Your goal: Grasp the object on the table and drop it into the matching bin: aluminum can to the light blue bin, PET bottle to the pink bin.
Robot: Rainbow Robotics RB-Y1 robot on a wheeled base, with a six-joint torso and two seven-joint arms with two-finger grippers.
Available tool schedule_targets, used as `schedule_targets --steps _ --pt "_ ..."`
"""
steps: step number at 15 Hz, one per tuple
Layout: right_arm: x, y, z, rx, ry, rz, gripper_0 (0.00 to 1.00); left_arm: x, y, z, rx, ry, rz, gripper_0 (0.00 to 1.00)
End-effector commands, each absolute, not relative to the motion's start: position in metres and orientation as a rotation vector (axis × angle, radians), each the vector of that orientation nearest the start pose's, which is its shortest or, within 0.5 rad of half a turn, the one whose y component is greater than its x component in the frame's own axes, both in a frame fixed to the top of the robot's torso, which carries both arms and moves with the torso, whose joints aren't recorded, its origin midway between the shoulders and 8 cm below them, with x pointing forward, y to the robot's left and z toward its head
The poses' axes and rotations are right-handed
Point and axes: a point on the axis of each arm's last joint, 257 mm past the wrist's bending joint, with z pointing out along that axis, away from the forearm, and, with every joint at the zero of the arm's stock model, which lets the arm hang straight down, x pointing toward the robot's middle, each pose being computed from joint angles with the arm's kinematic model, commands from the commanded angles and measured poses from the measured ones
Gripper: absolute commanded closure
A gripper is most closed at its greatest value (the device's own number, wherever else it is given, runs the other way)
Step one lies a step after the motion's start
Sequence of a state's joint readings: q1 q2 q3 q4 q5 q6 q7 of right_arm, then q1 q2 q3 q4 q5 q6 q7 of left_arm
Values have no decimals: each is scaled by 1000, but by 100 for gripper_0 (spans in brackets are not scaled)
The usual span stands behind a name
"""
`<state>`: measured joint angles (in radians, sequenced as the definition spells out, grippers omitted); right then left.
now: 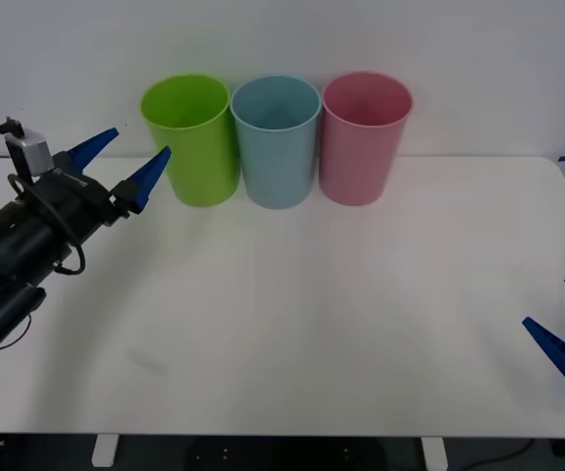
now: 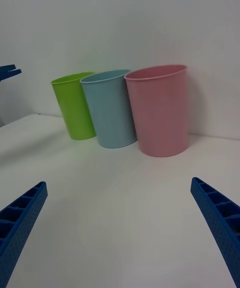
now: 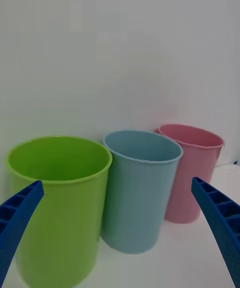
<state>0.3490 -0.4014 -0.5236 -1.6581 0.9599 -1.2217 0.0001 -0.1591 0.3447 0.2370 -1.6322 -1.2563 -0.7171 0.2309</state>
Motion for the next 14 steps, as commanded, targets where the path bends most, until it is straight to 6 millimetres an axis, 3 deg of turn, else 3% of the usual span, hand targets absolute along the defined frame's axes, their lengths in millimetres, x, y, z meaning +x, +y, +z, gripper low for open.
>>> schedule_targets --steps 1,5,14 --pt "342 -330 -169 -465 1441 567 0 504 258 -83 426 1353 -476 0" --pt "342 -330 -169 -465 1441 567 0 469 301 -99 489 1413 -396 0" --pt "342 -330 -169 -465 1441 567 0 417 358 -123 467 1504 -343 0"
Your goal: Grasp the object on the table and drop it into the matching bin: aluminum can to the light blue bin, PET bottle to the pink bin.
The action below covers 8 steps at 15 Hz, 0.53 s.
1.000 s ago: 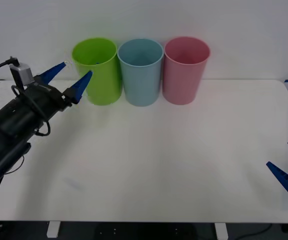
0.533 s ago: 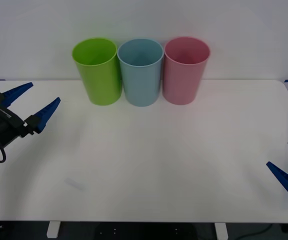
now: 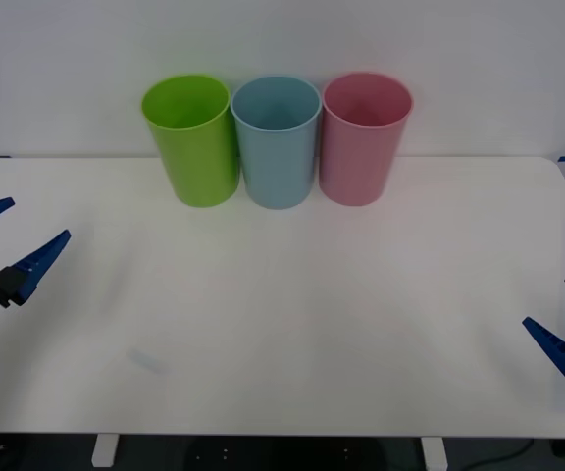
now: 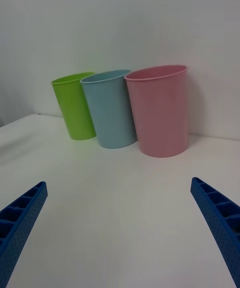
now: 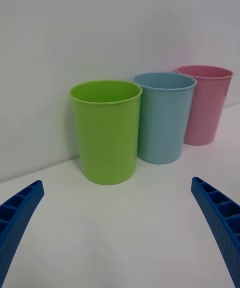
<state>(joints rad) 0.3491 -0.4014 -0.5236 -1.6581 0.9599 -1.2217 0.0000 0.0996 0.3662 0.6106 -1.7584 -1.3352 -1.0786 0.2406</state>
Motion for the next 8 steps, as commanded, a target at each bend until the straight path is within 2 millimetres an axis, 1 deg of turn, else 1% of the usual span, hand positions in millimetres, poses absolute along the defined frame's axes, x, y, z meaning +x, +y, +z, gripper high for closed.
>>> schedule_targets --steps 1,5,8 --pt "342 -330 -169 -465 1441 567 0 409 362 -129 461 1517 -347 0" --pt "342 -330 -169 -465 1441 567 0 385 373 -139 439 1545 -373 0" --pt "342 -330 -169 -465 1441 567 0 368 382 -142 431 1558 -384 0"
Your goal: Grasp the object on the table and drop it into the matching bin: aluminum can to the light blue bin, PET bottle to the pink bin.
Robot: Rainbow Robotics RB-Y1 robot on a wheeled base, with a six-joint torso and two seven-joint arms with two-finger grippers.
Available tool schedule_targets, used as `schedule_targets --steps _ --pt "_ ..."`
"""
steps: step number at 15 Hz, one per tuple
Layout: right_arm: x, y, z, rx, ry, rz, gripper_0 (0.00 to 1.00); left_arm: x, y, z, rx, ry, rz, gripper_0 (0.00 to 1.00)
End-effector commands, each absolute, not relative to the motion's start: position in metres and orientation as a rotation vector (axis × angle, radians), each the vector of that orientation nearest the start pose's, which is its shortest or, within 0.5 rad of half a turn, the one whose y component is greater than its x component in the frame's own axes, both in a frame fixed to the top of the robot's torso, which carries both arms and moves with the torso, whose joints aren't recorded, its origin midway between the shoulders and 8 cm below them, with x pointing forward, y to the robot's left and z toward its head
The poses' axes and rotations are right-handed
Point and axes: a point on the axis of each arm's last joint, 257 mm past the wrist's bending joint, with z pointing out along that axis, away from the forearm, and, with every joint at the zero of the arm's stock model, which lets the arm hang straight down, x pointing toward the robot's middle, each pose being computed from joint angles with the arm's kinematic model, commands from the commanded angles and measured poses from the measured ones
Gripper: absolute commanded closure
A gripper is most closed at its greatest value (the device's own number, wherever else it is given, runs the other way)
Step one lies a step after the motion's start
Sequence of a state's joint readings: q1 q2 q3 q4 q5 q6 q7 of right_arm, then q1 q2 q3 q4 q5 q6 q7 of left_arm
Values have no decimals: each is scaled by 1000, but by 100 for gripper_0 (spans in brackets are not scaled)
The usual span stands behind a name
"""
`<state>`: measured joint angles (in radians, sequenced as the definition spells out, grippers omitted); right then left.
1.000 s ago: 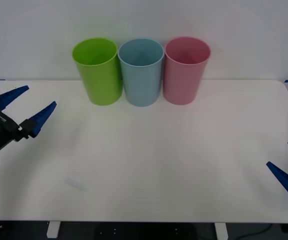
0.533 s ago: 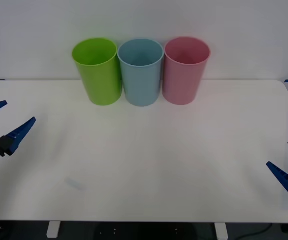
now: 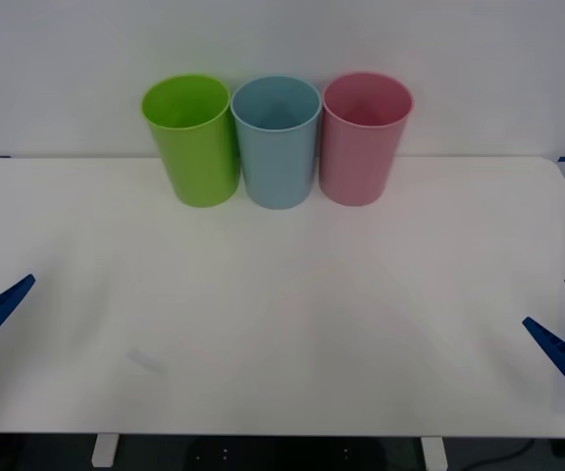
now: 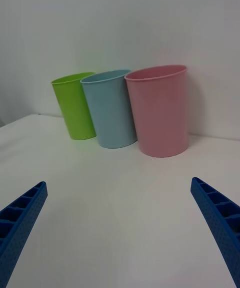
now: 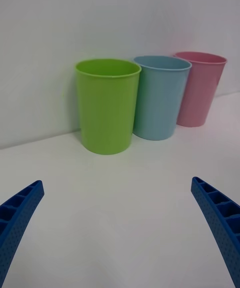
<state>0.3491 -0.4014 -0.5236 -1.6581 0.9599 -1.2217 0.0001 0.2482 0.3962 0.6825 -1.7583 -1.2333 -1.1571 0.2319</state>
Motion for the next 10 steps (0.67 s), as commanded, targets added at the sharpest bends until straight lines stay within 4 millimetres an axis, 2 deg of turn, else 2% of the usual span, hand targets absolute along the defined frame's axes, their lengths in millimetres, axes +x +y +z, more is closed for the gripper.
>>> schedule_targets --steps 1,5,10 --pt "342 -330 -169 -465 1441 567 0 364 382 -145 427 1564 -389 0" --pt "342 -330 -169 -465 1441 567 0 353 387 -156 413 1592 -385 0" --pt "342 -330 -169 -465 1441 567 0 353 389 -157 407 1595 -379 0"
